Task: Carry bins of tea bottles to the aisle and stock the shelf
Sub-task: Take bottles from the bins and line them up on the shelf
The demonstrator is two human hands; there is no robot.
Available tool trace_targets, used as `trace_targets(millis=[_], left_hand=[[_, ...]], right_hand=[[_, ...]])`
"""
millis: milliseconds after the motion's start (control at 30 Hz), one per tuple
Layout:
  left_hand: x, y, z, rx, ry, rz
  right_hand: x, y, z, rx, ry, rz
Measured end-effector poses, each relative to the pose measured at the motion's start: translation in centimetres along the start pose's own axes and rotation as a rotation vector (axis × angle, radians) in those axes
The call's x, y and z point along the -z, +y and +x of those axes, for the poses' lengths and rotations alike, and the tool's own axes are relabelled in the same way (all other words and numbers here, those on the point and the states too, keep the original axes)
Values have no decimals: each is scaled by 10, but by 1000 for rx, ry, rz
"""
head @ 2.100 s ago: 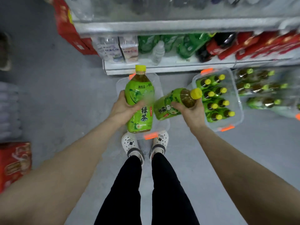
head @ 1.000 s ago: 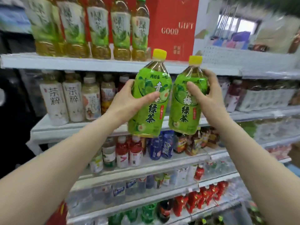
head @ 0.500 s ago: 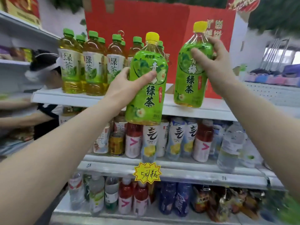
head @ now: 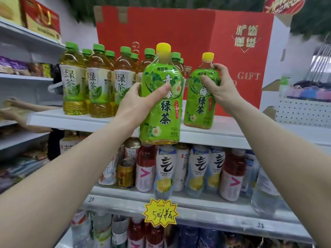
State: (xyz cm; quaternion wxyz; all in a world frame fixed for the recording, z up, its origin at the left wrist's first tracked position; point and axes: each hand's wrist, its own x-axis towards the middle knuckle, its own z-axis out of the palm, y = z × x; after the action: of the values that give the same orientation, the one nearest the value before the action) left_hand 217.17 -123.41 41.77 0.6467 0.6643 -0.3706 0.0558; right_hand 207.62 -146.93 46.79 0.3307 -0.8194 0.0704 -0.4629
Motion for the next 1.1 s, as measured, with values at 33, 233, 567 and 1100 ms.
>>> trace_targets(millis=[33,233,567,1100], left_hand=[[-1,-1,0,-8,-4,-2],[-5,-5,4,-24,-37,-30],[-11,-4,7,-37,-38,91],[-53,31,21,-144,-188,13]], right_hand=[[4,-3,0,1,-36,-76],[6,0,1,4,-67,-497],[-6,26,32,-83,-74,-440],[1,-70,-23,73,-115,144]])
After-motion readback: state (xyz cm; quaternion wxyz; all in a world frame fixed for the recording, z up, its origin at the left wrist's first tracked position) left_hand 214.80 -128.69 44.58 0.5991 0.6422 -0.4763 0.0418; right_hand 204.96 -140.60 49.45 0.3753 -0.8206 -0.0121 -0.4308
